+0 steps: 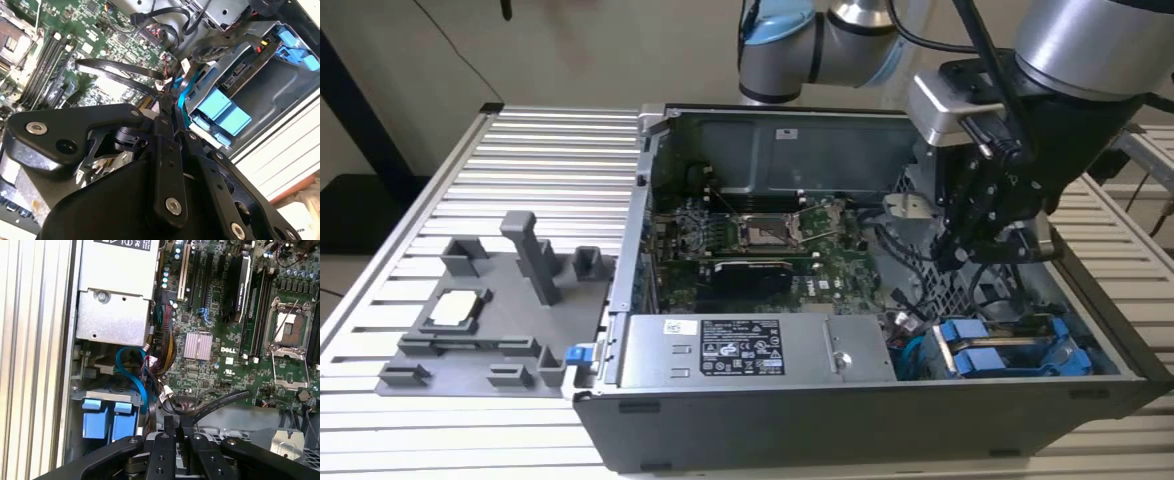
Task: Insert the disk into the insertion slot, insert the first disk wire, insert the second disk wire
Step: 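Insert the first disk wire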
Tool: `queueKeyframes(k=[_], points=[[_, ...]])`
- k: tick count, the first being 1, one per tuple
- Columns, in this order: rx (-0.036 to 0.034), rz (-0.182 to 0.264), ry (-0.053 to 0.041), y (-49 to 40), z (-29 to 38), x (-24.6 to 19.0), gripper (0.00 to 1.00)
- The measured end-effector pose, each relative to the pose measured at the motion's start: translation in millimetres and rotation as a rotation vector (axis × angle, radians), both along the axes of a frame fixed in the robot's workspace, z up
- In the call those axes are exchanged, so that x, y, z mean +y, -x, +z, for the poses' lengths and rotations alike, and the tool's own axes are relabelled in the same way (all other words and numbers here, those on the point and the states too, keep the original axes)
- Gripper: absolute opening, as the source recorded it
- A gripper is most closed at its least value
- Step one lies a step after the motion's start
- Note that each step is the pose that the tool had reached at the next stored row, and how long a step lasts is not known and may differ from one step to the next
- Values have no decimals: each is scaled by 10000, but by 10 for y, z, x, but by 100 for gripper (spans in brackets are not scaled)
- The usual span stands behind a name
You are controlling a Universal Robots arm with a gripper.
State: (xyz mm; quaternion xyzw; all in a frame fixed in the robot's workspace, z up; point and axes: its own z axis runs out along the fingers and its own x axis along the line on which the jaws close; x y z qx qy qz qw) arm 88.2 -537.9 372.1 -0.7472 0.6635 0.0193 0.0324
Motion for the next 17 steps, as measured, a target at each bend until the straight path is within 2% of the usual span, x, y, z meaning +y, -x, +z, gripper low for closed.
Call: queueKeyframes(k=[6, 9, 17], points=[[0, 0, 13, -65, -16, -134, 16], [0, 0, 14, -109, -26, -188, 16], [4, 0, 14, -265, -52, -284, 16]])
